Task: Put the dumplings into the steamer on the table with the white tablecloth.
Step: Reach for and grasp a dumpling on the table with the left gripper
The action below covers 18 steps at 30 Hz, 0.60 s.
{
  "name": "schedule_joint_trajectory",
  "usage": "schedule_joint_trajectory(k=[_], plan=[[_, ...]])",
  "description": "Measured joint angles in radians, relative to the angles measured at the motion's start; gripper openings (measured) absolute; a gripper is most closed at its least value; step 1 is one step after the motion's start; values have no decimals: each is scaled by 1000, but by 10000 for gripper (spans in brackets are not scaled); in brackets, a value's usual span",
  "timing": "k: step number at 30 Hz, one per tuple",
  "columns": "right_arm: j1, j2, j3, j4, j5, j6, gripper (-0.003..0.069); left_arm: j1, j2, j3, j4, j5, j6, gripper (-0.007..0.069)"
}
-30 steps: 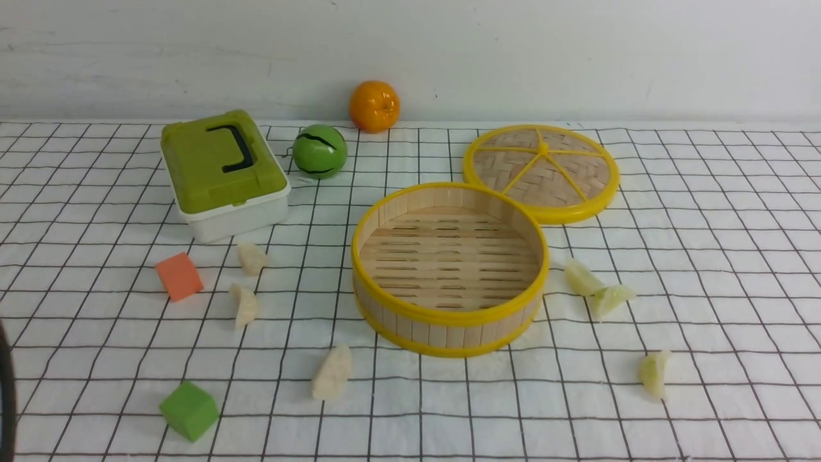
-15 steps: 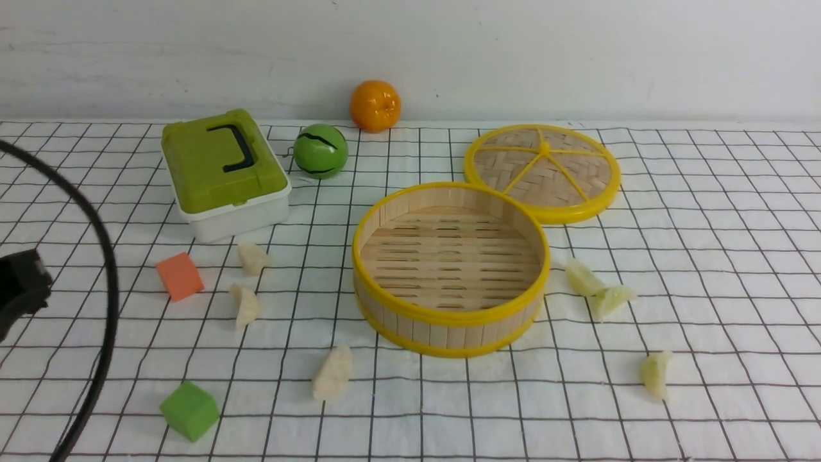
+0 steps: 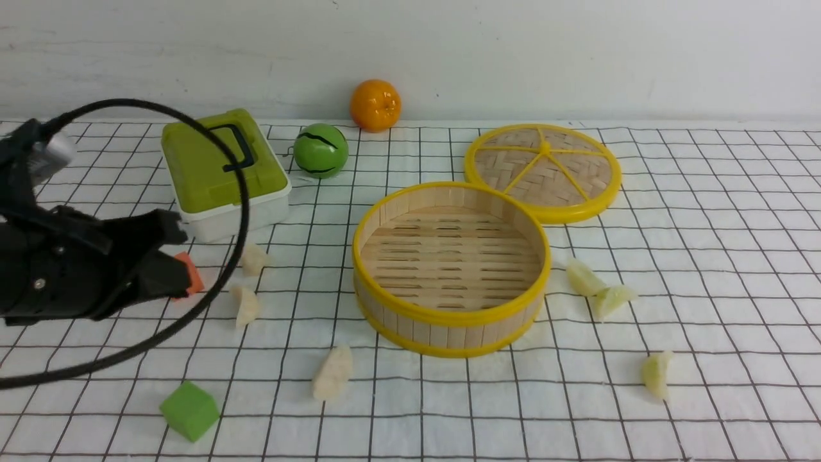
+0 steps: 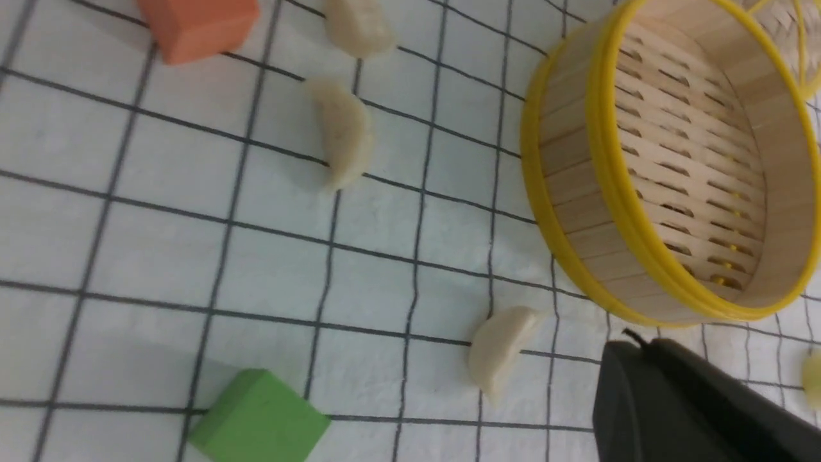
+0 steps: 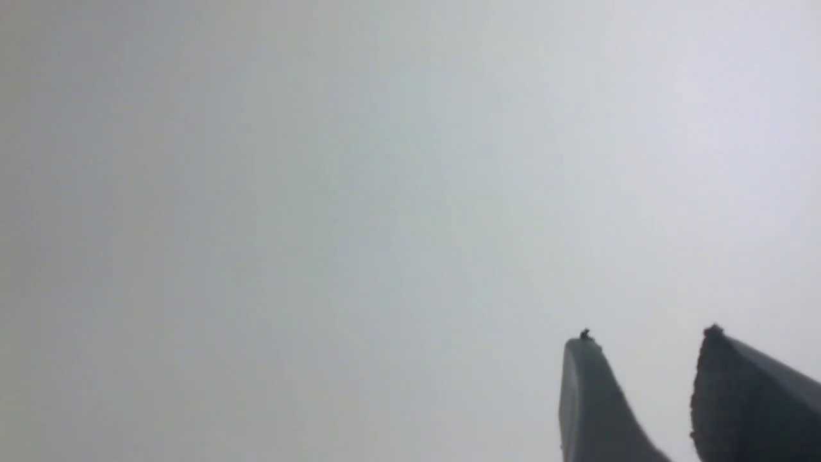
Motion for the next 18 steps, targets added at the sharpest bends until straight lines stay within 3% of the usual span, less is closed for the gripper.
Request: schedule_joint_trajectory(k=[3,5,8,9,11,12,18], plan=[[0,-1,-10,15,-39,41,234,0,60,-23,-138,10,133,-13],[0,-1,-70,25,42,51,186,0,104,-46,-228,20,221,-13],[0,16,-167,26,177,49,109,0,152,-83,-252,42,255,-13],[0,48,-235,26,314,27,44,0,179,-116,-240,61,255,-13],[0,126,-333,25,516,-13,-12,0,229,-180,-147,103,226,-13],[0,134,-341,25,533,-16,-15,0,237,-192,-136,111,221,-13],[0,440,-496,13,988,-111,-3,0,334,-348,195,181,-69,-13]])
